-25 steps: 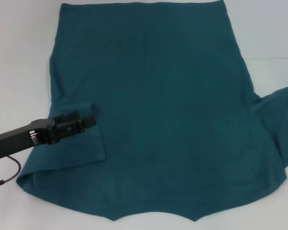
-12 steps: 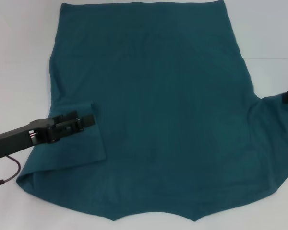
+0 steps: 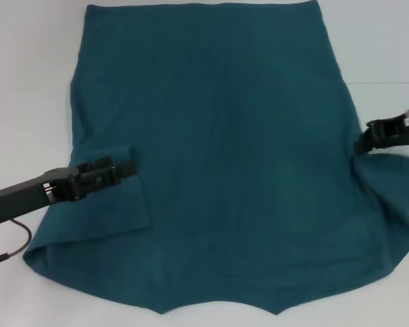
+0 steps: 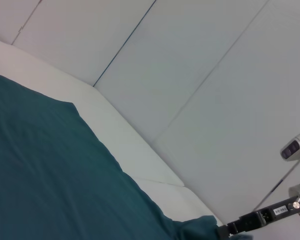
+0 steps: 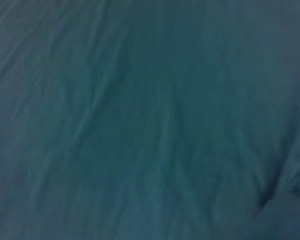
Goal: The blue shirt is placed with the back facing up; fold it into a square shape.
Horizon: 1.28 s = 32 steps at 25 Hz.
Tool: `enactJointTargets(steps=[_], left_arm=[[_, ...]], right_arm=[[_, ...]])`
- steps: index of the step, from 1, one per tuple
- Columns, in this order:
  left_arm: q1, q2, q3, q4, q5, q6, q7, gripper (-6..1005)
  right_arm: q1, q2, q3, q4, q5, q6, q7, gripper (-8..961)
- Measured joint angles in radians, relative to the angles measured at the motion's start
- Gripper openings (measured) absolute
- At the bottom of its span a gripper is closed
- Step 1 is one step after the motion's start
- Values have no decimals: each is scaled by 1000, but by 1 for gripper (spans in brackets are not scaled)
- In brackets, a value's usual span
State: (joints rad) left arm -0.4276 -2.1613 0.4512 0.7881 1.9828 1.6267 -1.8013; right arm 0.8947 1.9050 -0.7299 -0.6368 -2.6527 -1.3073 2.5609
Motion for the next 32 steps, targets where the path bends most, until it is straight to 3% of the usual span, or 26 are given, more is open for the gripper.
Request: enactJointTargets(steps=[8,14,27,32], left_arm=[[3,0,0,-3,-24,-17,-1,908],[7,0,0,-3,-38,-36,-2,907],[7,0,0,-11,-42,-55,-3,906],[15,0,-1,-13,-46,-61,-3,906]], right_arm=[[58,42,-77,3,0,74,84,13],[82,56,-84,15,2,111,112,14],[98,64,-102,67,53,140,80,41],[70,43,-98,67,202,120,67,133]])
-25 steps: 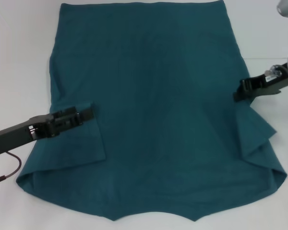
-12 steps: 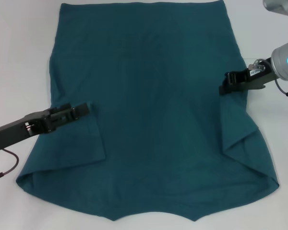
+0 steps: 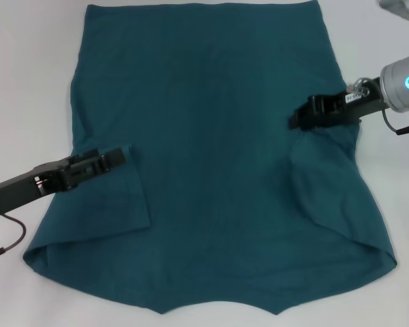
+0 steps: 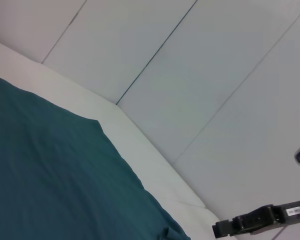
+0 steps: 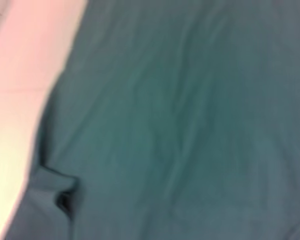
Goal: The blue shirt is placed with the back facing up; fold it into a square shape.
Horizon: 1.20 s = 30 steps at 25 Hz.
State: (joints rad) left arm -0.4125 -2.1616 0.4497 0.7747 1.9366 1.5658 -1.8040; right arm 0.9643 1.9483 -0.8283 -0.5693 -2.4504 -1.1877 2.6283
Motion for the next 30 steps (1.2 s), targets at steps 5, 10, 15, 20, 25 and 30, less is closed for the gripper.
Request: enactJointTargets(steps=[5,10,15,20,25,30], left_arm=[[2,0,-11,0,-8,1,-4,905],[7,17,-16,7,2,-1,-149,905],[32,66,-28,61,100,76,-518,904],[37,82,-82,130,294,135,-699,904],[43,86,-127,136,352,134,-737,903],[45,88,-142,137,413,94,-756,903]], right_arm=[[-50,-29,9,0,181,-70,-65,225],[-89,-61,5,-19,188,-150,-79,457],[-144,-81,11,-89,182,-248,-79,631],[-178,-85,12,-139,185,-287,-74,667],[-184,-83,12,-139,182,-286,-82,667],[-186,-79,12,-141,182,-285,-94,667]])
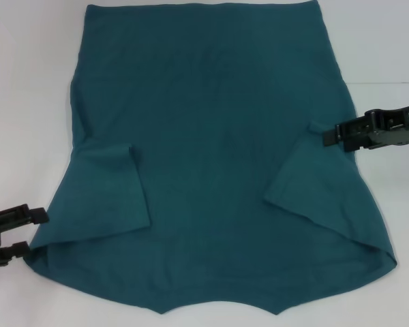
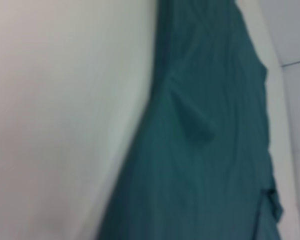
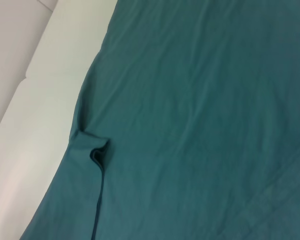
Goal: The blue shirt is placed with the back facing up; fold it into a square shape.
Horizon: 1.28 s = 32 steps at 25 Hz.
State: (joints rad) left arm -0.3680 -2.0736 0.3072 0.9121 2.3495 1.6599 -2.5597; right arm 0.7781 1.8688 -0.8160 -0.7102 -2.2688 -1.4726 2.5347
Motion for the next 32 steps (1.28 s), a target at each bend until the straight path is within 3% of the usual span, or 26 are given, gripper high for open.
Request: enactJointTargets(steps=[13,32], left_arm=[[0,-1,2,-19,31,-122,-1,899],[1,-8,11,-56,36,-172,35,882]], right_arm=[[-2,5,0,6,3,3,-14,668],[-9,4,13,8,6,3,-15,668]])
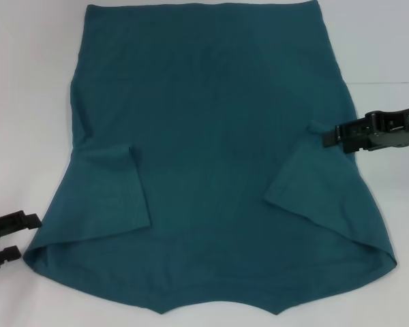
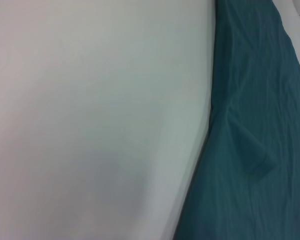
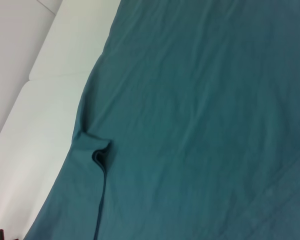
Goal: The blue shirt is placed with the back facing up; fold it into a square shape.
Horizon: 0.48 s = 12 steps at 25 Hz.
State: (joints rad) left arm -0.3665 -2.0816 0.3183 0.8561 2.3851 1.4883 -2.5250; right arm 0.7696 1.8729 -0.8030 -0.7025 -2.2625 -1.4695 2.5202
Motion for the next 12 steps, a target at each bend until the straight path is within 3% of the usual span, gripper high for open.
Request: enactJointTargets(steps=[12], left_arm=[[-5,-6,1,-23,19,3,11,872]], right_arm=[[-5,-1,15,0,0,0,0,667]])
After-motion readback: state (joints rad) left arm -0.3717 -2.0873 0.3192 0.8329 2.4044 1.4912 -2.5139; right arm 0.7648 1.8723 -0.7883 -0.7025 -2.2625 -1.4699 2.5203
